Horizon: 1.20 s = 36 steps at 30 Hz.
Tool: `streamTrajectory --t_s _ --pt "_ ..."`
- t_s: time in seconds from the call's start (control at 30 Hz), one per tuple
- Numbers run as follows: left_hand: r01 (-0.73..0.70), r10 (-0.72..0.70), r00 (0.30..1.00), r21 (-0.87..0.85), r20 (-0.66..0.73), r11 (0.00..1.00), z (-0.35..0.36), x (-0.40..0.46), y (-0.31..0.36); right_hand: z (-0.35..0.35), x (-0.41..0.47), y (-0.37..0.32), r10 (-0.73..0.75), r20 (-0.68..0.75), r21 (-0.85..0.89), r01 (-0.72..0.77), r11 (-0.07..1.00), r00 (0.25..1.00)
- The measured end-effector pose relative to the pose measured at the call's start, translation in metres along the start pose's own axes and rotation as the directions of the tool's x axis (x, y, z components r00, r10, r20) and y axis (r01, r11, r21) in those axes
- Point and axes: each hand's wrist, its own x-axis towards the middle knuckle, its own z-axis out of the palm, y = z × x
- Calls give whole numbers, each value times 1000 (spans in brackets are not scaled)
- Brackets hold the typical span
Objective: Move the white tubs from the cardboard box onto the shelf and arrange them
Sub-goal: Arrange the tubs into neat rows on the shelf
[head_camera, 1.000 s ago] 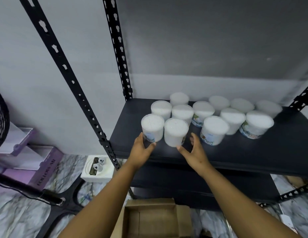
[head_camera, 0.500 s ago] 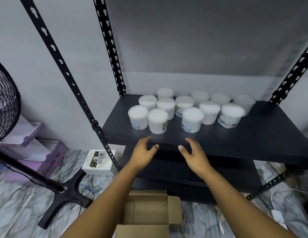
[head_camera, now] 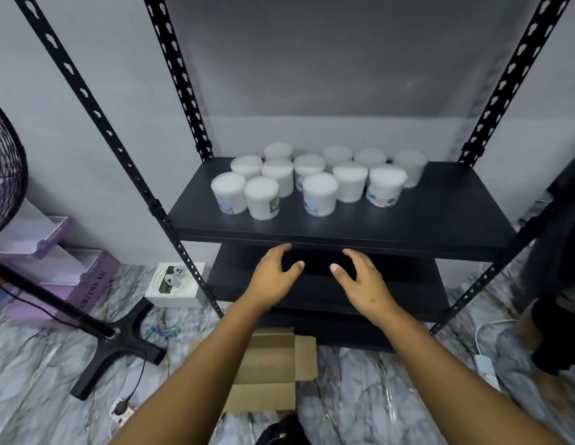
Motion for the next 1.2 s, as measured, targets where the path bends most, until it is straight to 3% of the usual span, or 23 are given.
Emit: streamTrajectory --t_s 0.3,0.57,0.93,1.2 --pt "-14 14 999 3 31 1000 16 23 24 -27 20 9 -7 -23 5 7 1000 1000" --pt "-78 80 995 -37 64 996 45 103 75 -83 85 13 -14 -110 -14 12 1000 994" --pt "-266 265 957 -11 116 964 82 207 136 -147 171 25 -28 -253 -5 28 1000 967" --pt "-221 223 969 -25 105 975 109 246 150 -179 207 37 -68 -221 18 73 997 973"
